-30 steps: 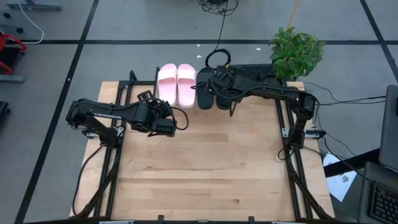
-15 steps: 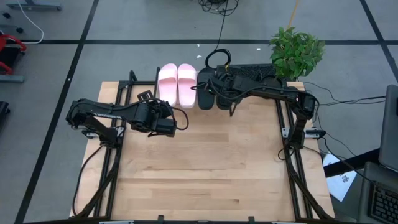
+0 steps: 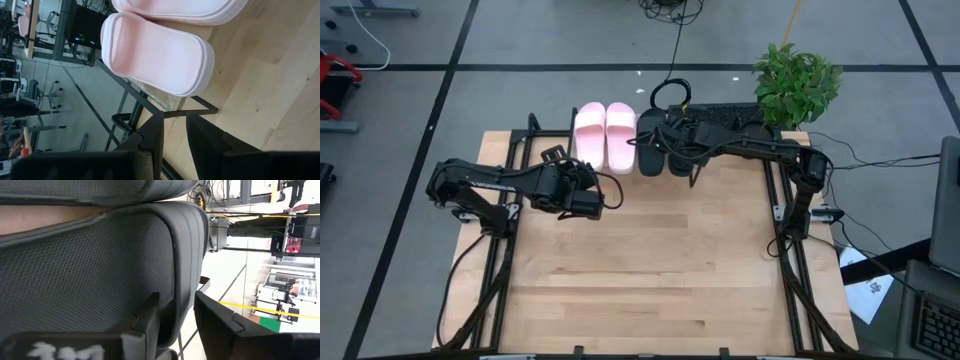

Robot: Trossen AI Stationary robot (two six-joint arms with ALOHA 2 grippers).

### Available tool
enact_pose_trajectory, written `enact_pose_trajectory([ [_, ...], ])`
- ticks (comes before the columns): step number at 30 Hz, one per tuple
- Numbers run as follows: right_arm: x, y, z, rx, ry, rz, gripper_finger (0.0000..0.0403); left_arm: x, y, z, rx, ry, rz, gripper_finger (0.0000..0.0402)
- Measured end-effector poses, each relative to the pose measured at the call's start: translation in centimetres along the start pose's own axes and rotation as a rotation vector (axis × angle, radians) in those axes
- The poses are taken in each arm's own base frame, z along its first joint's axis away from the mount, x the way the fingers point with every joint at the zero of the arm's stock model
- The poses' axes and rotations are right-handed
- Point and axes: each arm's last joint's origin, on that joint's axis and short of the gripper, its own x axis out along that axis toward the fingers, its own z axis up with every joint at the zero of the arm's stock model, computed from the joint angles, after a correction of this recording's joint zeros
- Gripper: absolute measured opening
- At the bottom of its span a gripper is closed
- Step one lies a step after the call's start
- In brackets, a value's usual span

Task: Pick and place slides into the shelf
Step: Put the black slides on the shelf, then return to Home Position

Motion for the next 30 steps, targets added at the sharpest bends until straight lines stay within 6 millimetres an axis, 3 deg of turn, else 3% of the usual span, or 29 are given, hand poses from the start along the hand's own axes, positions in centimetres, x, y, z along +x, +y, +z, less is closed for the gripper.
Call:
enact_pose_trajectory([
  [13, -0.1, 0.0, 0.0, -0.006, -0.003, 0.000, 0.0142, 0.0, 0.0, 0.0, 0.000, 0.000, 0.000, 0.0088],
  [30, -1.5, 0.6, 0.1, -0.057, -0.030, -0.011, 0.0146, 0.0, 0.0, 0.0, -0.006, 0.000, 0.000, 0.0088],
])
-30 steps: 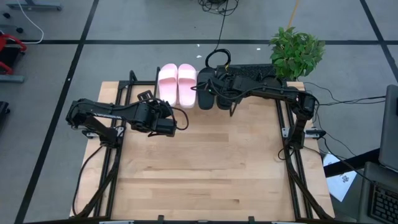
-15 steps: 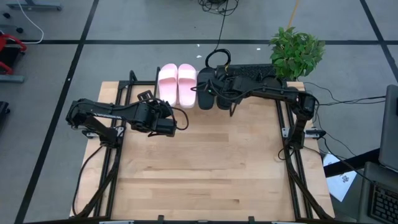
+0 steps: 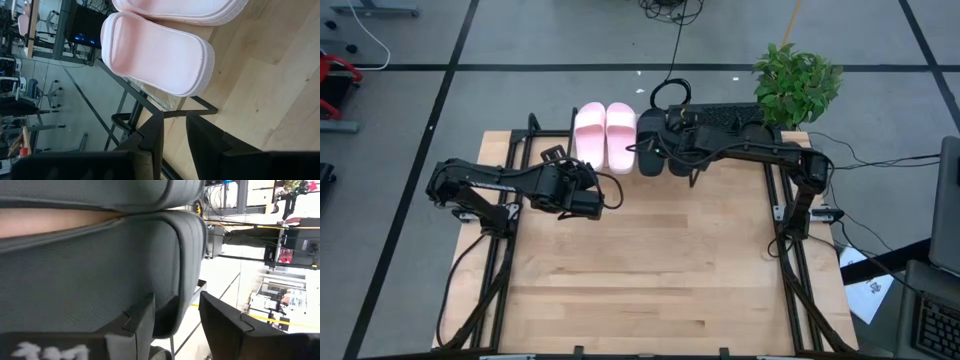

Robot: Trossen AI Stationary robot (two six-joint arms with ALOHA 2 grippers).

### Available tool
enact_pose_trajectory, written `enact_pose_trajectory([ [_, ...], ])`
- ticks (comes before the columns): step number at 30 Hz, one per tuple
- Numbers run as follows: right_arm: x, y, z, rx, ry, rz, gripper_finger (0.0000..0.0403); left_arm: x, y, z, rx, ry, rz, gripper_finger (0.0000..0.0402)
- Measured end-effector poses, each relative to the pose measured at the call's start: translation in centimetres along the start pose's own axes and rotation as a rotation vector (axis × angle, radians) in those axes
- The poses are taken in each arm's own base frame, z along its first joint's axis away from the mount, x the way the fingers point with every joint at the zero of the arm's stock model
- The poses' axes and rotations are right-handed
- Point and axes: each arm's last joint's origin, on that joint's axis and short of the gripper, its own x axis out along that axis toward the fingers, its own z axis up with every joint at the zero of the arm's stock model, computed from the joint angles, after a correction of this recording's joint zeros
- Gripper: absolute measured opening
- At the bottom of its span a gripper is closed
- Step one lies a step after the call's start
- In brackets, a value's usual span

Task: Pick and place slides into the shelf
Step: Return to Home Position

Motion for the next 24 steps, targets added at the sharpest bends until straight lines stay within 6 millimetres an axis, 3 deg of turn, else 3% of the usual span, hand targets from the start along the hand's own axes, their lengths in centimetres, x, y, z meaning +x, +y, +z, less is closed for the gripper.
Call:
enact_pose_trajectory([
  [16, -3.5, -2.2, -2.0, 0.053, -0.055, -0.069, 0.0146, 0.0, 0.0, 0.0, 0.032, 0.002, 0.001, 0.0088],
  [20, -6.5, -2.7, -3.2, 0.059, -0.098, -0.152, 0.0146, -0.7, 0.8, -0.6, 0.007, -0.009, -0.045, 0.0088],
  [24, -10.6, -3.2, -5.3, 0.167, -0.223, -0.138, 0.0146, -2.6, 2.9, -2.4, -0.132, -0.036, -0.183, 0.0088],
])
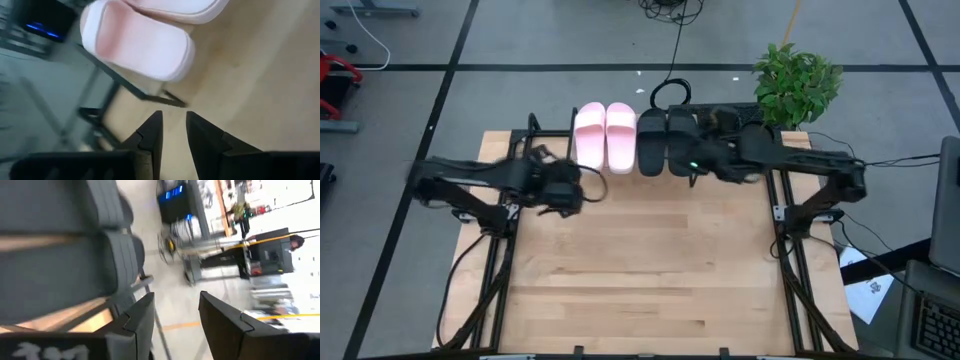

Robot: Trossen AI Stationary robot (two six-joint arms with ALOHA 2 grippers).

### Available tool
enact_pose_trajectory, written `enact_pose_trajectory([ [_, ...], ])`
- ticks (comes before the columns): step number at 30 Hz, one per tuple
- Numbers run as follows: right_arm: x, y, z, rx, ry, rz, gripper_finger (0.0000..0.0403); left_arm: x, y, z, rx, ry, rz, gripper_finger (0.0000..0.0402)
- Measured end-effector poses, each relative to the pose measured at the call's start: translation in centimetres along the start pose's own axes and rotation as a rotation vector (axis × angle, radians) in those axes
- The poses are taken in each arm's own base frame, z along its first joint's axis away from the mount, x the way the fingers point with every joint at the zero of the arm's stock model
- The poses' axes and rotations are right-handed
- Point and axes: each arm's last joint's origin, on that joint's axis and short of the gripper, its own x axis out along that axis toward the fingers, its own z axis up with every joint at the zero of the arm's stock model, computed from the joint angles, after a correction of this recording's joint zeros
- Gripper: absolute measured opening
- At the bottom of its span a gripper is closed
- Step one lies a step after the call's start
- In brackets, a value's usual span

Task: Pick and place slides into the shelf
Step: Return to Home Position

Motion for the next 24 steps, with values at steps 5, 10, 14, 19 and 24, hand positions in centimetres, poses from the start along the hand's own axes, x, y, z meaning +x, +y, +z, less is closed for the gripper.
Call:
enact_pose_trajectory([
  [5, -5.0, -2.4, -2.3, 0.199, -0.150, 0.037, 0.0146, -4.2, 4.2, -3.7, -0.245, -0.131, -0.176, 0.0088],
  [10, -8.2, -4.9, -5.6, 0.388, -0.244, 0.091, 0.0141, -6.8, 7.9, -7.6, -0.411, -0.259, -0.334, 0.0088],
  [14, -9.6, -6.5, -8.9, 0.544, -0.256, 0.161, 0.0138, -7.6, 9.6, -9.4, -0.430, -0.357, -0.394, 0.0088],
  [19, -10.4, -7.7, -13.0, 0.700, -0.188, 0.312, 0.0137, -6.7, 9.8, -11.1, -0.428, -0.412, -0.398, 0.0088],
  [24, -10.3, -7.0, -15.2, 0.769, -0.209, 0.370, 0.0137, -4.4, 8.3, -12.8, -0.474, -0.387, -0.436, 0.0088],
])
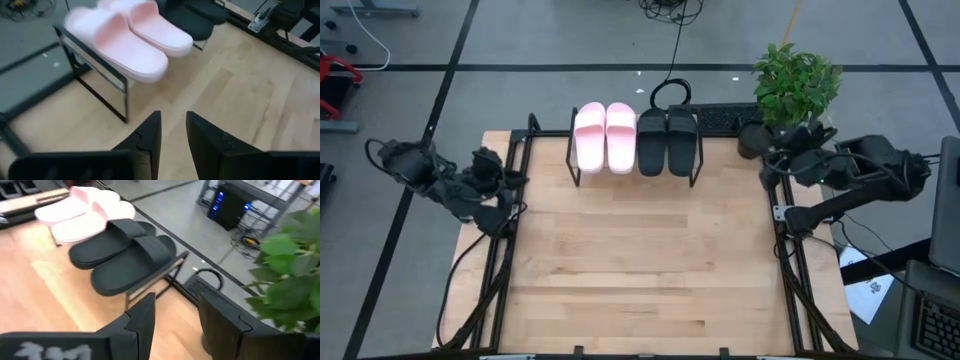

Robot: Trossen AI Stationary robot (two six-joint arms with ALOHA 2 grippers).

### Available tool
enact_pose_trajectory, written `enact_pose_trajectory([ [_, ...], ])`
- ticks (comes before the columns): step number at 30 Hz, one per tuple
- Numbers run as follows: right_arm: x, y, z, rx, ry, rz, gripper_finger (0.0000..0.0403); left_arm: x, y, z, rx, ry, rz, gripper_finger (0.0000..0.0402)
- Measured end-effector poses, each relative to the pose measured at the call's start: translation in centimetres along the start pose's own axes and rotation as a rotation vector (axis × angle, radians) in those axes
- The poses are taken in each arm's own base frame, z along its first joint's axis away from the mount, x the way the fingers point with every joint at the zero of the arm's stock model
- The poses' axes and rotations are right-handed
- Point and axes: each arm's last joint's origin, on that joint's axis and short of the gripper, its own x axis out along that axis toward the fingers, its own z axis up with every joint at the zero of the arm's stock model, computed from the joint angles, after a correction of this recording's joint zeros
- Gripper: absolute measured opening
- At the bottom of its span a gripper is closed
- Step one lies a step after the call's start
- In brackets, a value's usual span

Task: Pick and place slides into the shelf
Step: Return to Home Position

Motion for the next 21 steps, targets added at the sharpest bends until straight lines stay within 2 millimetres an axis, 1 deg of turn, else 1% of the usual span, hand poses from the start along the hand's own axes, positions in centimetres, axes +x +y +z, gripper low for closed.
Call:
enact_pose_trajectory([
  [4, 1.0, 1.0, -1.8, 0.006, -0.031, 0.049, 0.0137, 1.7, -0.8, -1.8, -0.042, -0.007, -0.056, 0.0088],
  [8, 2.4, 2.2, -4.4, 0.024, 0.000, 0.103, 0.0137, 2.9, -2.2, -2.9, -0.074, 0.003, -0.124, 0.0088],
  [11, 3.2, 2.8, -6.4, 0.094, 0.032, 0.153, 0.0137, 3.7, -3.3, -3.7, -0.091, 0.006, -0.186, 0.0088],
  [14, 3.7, 3.3, -8.2, 0.142, -0.010, 0.195, 0.0137, 4.6, -4.1, -4.8, -0.089, 0.006, -0.214, 0.0088],
  [21, 4.1, 2.8, -11.9, 0.215, -0.146, 0.299, 0.0137, 6.2, -4.8, -7.7, -0.143, -0.041, -0.213, 0.0088],
])
